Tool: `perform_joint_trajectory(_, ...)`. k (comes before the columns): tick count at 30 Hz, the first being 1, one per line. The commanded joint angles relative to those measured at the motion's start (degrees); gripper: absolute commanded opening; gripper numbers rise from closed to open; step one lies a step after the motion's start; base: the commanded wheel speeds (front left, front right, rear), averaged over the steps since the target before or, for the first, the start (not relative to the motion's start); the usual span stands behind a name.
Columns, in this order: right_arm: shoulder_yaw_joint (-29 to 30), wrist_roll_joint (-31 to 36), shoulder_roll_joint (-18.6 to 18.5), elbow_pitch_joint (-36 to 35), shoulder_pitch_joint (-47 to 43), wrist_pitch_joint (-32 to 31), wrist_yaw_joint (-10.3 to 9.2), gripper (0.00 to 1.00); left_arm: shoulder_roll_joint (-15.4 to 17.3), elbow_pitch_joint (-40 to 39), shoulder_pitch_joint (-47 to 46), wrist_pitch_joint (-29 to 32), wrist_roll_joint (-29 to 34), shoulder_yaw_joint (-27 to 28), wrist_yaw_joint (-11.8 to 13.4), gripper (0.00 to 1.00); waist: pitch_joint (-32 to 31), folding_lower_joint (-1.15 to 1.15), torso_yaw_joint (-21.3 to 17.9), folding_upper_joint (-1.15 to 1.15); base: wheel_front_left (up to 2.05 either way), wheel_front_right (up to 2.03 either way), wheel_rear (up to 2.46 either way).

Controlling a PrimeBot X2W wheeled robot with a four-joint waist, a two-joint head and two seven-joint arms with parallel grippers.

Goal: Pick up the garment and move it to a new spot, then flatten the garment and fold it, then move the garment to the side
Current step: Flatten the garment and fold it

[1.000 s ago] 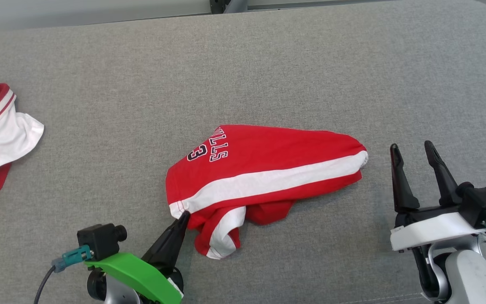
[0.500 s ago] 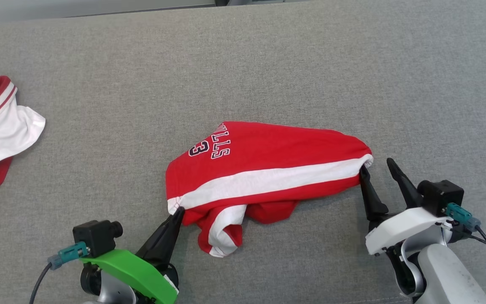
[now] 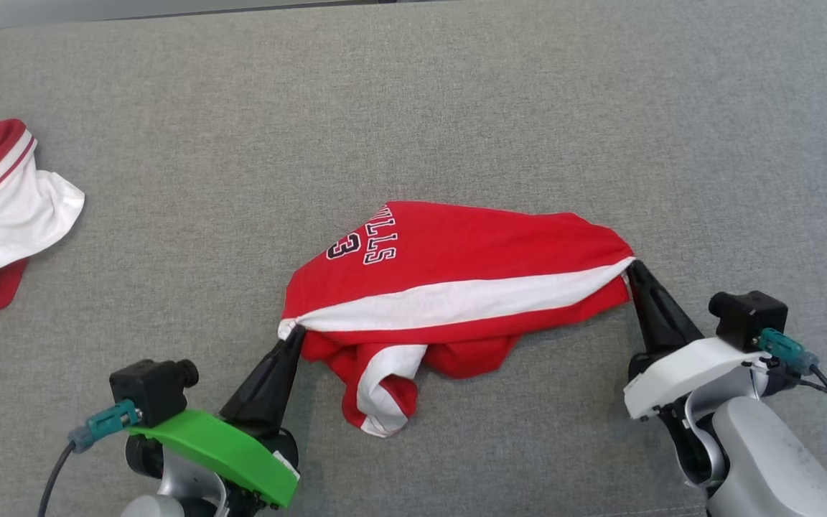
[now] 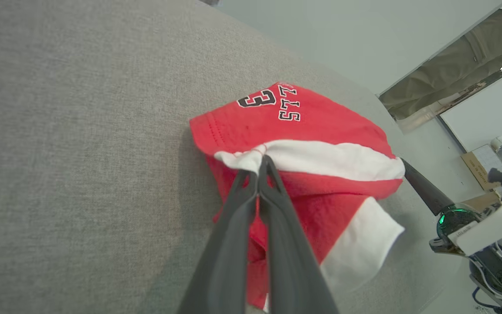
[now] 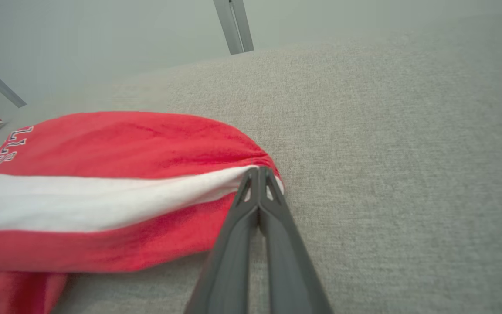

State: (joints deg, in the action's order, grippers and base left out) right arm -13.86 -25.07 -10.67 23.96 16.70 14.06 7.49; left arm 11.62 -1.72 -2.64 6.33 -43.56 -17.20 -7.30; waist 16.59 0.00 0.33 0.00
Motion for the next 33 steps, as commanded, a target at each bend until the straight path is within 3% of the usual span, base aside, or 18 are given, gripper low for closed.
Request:
perform_joint_trajectory(1,0.3,0.3,-0.8,-1.3,0.2,0.5,0.00,0.00,0.5,-0.8,-1.1,-1.0,0.7,0.0,-0.3,0.00,0.0,0.00,0.0,0.00,0.00,0.00,0.00)
perform_joint_trajectory(9,1.9,3.0,-2.4,-11.0,-0.7,-1.2,0.00,0.00,2.4,-5.3,-3.9,-3.5,5.8,-0.1,0.4,0.00,-1.0,0.00,-1.2,0.00,0.00,0.00,0.00)
perform_joint_trajectory(22,5.3,4.8,-0.3,-17.3,-3.9,-1.8,0.00,0.00,2.8,-5.8,-2.4,-1.8,5.0,-0.8,1.4,0.00,-1.5,0.00,-2.3,0.00,0.00,0.00,0.00)
perform_joint_trajectory(23,5.7,5.1,0.0,-17.9,-4.1,-1.5,0.00,0.33,2.8,-5.7,-2.1,-1.7,5.0,-0.8,1.4,0.00,-1.6,0.00,-2.4,0.00,0.00,0.00,0.00)
perform_joint_trajectory(24,6.2,5.3,0.3,-18.4,-4.6,-1.3,0.00,0.96,2.8,-5.6,-1.9,-1.6,5.0,-0.9,1.5,0.00,-1.6,0.00,-2.4,0.00,0.00,0.00,0.00)
perform_joint_trajectory(25,6.6,5.6,0.6,-19.0,-5.0,-1.0,0.00,1.00,2.8,-5.5,-1.8,-1.6,4.8,-1.0,1.5,0.00,-1.7,0.00,-2.5,0.00,0.00,0.00,0.00)
perform_joint_trajectory(33,11.4,8.3,2.8,-24.0,-11.7,0.1,0.00,1.00,2.5,-4.2,-0.3,-1.2,4.0,-1.8,1.8,0.00,-2.3,0.00,-2.7,0.00,0.00,0.00,0.00)
